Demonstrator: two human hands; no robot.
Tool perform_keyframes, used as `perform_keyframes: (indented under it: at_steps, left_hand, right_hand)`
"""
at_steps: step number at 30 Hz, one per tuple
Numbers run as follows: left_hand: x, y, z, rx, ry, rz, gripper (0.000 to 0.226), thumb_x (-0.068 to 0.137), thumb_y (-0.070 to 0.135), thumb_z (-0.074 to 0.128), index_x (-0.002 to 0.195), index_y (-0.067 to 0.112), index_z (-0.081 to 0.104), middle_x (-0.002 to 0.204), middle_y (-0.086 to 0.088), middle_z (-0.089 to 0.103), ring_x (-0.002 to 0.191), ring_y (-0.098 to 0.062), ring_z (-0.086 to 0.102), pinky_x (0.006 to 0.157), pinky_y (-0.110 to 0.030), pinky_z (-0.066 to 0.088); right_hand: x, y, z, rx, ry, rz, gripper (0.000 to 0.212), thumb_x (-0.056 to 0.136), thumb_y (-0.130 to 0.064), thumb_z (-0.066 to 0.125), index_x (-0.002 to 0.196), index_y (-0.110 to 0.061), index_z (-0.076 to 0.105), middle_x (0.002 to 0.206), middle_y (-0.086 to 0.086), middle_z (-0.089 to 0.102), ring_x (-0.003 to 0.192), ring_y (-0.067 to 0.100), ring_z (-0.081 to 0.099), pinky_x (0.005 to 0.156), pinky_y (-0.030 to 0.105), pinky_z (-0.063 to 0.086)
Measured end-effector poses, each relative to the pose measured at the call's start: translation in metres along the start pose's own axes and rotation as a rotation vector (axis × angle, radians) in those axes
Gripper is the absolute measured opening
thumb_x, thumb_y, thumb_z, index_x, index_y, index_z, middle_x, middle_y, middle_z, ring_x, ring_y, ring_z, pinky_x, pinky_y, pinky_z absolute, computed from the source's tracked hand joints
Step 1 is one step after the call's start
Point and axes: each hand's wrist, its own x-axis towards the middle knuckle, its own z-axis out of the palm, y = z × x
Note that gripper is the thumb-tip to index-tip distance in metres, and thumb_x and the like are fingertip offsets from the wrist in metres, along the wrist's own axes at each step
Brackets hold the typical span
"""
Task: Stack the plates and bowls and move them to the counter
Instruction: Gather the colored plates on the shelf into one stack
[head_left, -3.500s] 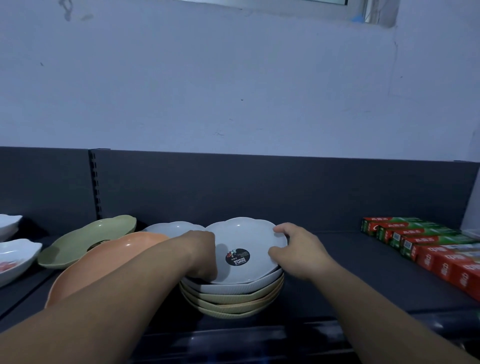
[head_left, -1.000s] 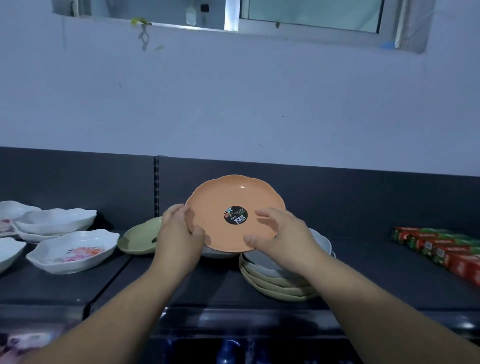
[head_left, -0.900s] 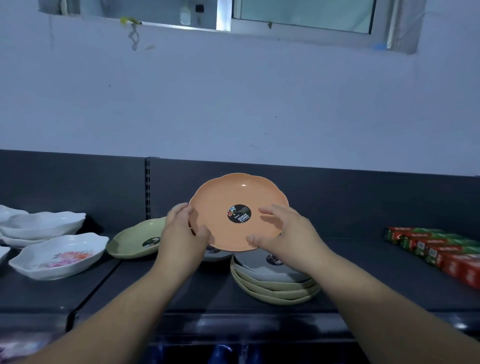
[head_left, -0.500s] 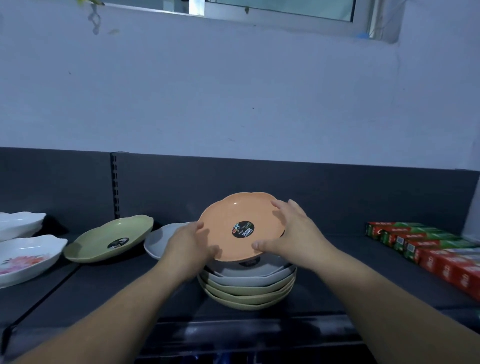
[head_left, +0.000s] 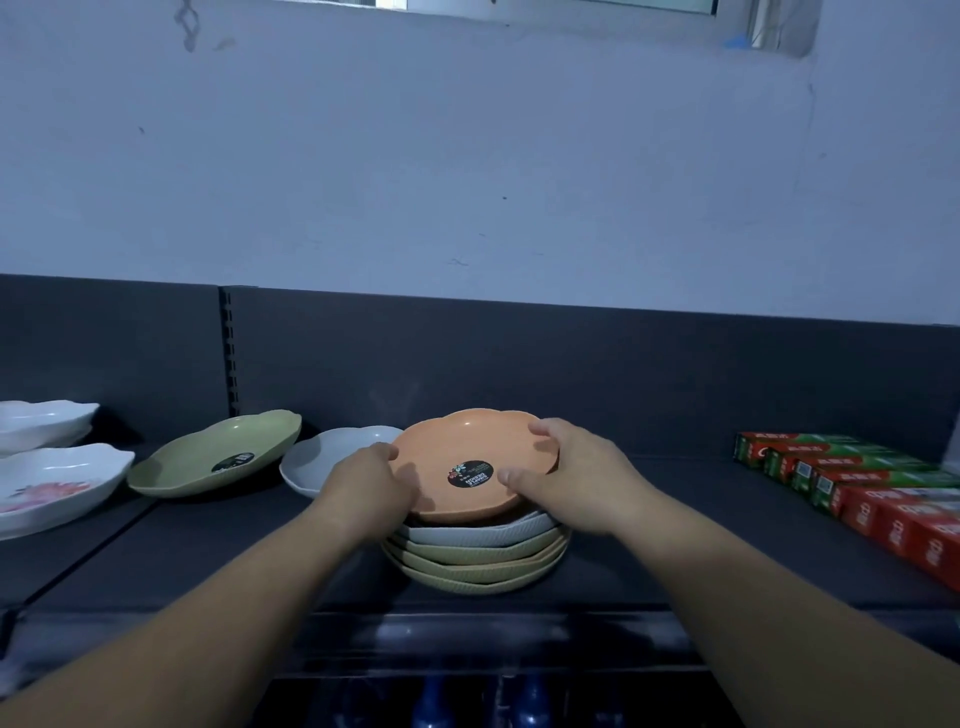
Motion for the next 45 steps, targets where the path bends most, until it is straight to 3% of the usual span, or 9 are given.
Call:
perform_keyframes:
  at_steps: [7, 17, 24, 30, 34, 39, 42, 45]
  left_hand:
    - [-0.008, 0.006, -0.001, -0.049, -0.037, -0.027, 0.049, 0.093, 0.014, 0.045, 0.141, 0.011, 0.042, 0.139, -0.011, 0.050, 0.125, -0.026, 0.048, 0.103, -0.030, 0.038]
    - [-0.008, 0.009, -0.008, -0.069, -0.046, -0.055, 0.048, 0.091, 0.014, 0.045, 0.139, 0.013, 0.047, 0.140, -0.007, 0.050, 0.125, -0.022, 0.048, 0.091, -0.025, 0.037]
    - [-0.013, 0.009, -0.011, -0.116, 0.023, -0.038, 0.046, 0.091, 0.021, 0.050, 0.138, 0.019, 0.049, 0.140, -0.005, 0.051, 0.123, -0.021, 0.050, 0.086, -0.022, 0.035]
    - [-0.017, -0.002, -0.023, -0.214, 0.033, 0.010, 0.045, 0.090, 0.020, 0.049, 0.136, 0.019, 0.050, 0.137, -0.007, 0.053, 0.112, -0.023, 0.057, 0.092, -0.029, 0.047]
    - [-0.012, -0.024, -0.037, -0.190, 0.087, 0.025, 0.044, 0.089, 0.020, 0.052, 0.133, 0.018, 0.053, 0.139, -0.005, 0.051, 0.121, -0.022, 0.052, 0.095, -0.026, 0.042]
    - [0.001, -0.063, -0.062, -0.159, 0.064, 0.003, 0.046, 0.088, 0.019, 0.054, 0.134, 0.020, 0.051, 0.130, -0.006, 0.057, 0.094, -0.020, 0.055, 0.080, -0.024, 0.042]
    - [0.010, -0.088, -0.077, -0.126, 0.050, 0.002, 0.047, 0.087, 0.021, 0.056, 0.134, 0.021, 0.051, 0.132, -0.005, 0.057, 0.107, -0.021, 0.058, 0.087, -0.026, 0.045]
    - [0.022, -0.107, -0.089, -0.101, 0.047, 0.029, 0.046, 0.087, 0.024, 0.058, 0.133, 0.022, 0.052, 0.125, -0.003, 0.061, 0.112, -0.020, 0.057, 0.087, -0.024, 0.045]
  right_hand:
    - [-0.006, 0.009, -0.005, 0.014, 0.050, 0.045, 0.053, 0.093, -0.048, 0.053, 0.141, -0.026, 0.046, 0.137, -0.001, 0.054, 0.125, 0.018, 0.050, 0.095, 0.023, 0.037]
    - [-0.012, 0.021, -0.011, 0.104, 0.110, 0.074, 0.043, 0.093, -0.045, 0.053, 0.131, -0.027, 0.055, 0.126, -0.005, 0.062, 0.118, 0.015, 0.055, 0.088, 0.023, 0.039]
    - [-0.018, 0.014, -0.011, 0.096, 0.121, 0.010, 0.039, 0.091, -0.043, 0.056, 0.128, -0.029, 0.058, 0.132, -0.007, 0.058, 0.119, 0.013, 0.053, 0.090, 0.024, 0.040]
    - [-0.018, -0.010, -0.008, 0.073, 0.144, -0.045, 0.042, 0.091, -0.043, 0.058, 0.130, -0.030, 0.057, 0.137, -0.011, 0.055, 0.126, 0.012, 0.049, 0.099, 0.025, 0.038]
    - [-0.013, -0.035, 0.003, 0.071, 0.145, -0.079, 0.041, 0.090, -0.044, 0.060, 0.129, -0.031, 0.058, 0.137, -0.012, 0.055, 0.126, 0.010, 0.049, 0.097, 0.023, 0.037]
    - [0.001, -0.074, 0.028, 0.058, 0.127, -0.065, 0.038, 0.087, -0.051, 0.060, 0.122, -0.038, 0.060, 0.130, -0.017, 0.059, 0.111, 0.008, 0.057, 0.101, 0.033, 0.044]
    - [0.012, -0.100, 0.045, 0.064, 0.099, -0.082, 0.039, 0.089, -0.047, 0.061, 0.125, -0.035, 0.059, 0.134, -0.015, 0.056, 0.120, 0.009, 0.052, 0.094, 0.025, 0.042]
    - [0.022, -0.126, 0.063, 0.080, 0.084, -0.098, 0.039, 0.089, -0.046, 0.061, 0.126, -0.034, 0.058, 0.134, -0.013, 0.056, 0.115, 0.008, 0.054, 0.087, 0.020, 0.037]
